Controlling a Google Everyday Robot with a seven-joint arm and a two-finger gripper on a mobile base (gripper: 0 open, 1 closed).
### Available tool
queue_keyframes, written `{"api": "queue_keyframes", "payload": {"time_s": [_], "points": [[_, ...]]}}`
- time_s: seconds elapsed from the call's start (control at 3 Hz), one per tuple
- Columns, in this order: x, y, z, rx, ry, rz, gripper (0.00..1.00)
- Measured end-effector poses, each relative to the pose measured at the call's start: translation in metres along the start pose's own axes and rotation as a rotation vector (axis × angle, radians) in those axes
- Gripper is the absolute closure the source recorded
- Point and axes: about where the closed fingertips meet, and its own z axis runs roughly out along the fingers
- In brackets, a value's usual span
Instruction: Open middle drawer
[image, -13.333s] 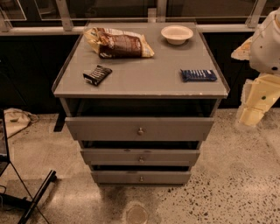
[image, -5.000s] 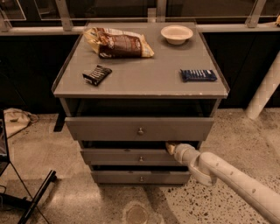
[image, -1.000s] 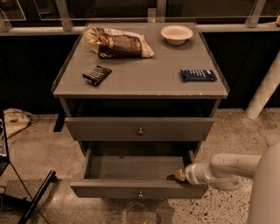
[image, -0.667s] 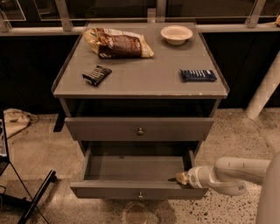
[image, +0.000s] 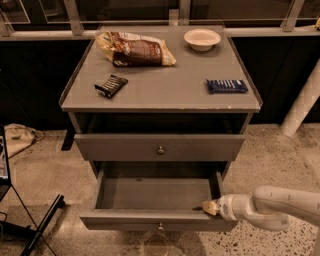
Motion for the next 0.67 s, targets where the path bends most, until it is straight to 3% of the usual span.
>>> {"api": "queue_keyframes", "payload": {"time_s": [0.33, 0.67], "points": [[-0.01, 0.006, -0.018, -0.09, -0.072, -0.012, 1.0], [-0.039, 0.011, -0.041, -0.137, -0.156, -0.054, 1.0]]}}
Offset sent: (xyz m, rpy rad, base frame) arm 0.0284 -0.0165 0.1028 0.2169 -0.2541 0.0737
